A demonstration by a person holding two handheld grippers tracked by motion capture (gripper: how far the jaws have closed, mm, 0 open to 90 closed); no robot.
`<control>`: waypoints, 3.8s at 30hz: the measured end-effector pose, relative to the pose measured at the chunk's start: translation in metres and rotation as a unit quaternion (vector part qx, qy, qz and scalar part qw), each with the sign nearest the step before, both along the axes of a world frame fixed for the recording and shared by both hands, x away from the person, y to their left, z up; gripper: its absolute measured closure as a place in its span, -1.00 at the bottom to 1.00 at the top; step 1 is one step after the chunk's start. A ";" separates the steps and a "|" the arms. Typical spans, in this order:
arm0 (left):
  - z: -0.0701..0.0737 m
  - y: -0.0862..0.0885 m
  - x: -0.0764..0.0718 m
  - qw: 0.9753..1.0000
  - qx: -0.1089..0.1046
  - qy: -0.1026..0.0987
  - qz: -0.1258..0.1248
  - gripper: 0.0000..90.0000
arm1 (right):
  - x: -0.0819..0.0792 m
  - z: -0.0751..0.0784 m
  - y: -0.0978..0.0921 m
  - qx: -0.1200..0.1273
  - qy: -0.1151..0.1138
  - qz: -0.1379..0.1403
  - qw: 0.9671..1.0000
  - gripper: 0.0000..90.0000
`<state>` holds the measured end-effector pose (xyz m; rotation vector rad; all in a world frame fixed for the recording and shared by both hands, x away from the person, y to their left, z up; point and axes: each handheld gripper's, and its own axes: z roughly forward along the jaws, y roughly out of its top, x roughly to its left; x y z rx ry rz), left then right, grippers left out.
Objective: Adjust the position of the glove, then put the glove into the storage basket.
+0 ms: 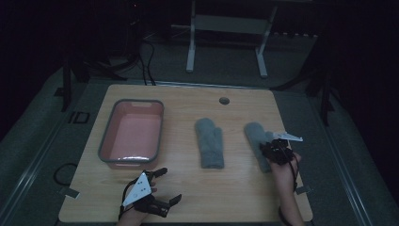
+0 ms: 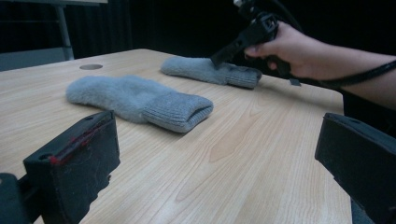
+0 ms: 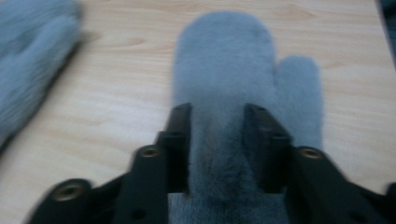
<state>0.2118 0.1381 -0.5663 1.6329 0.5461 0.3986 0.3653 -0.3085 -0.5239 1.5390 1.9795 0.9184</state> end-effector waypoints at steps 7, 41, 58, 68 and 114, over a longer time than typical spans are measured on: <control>0.000 -0.001 0.000 1.000 0.004 0.000 -0.005 -1.00 | 0.013 0.007 -0.017 -0.037 0.009 0.104 0.994 0.12; -0.001 0.000 0.001 1.000 0.003 0.000 -0.002 -1.00 | -0.005 0.027 0.029 0.009 -0.009 -0.015 1.000 0.86; 0.001 -0.002 -0.001 1.000 0.005 -0.004 -0.003 -1.00 | -0.009 0.061 0.098 0.051 -0.034 0.010 0.998 0.86; 0.003 -0.002 -0.003 1.000 0.008 -0.008 -0.001 -1.00 | -0.009 0.057 0.154 0.074 -0.016 0.051 0.996 0.86; 0.086 -0.066 0.070 0.995 0.072 0.059 0.042 -0.99 | 0.004 0.058 0.105 0.062 0.022 0.177 0.982 -0.68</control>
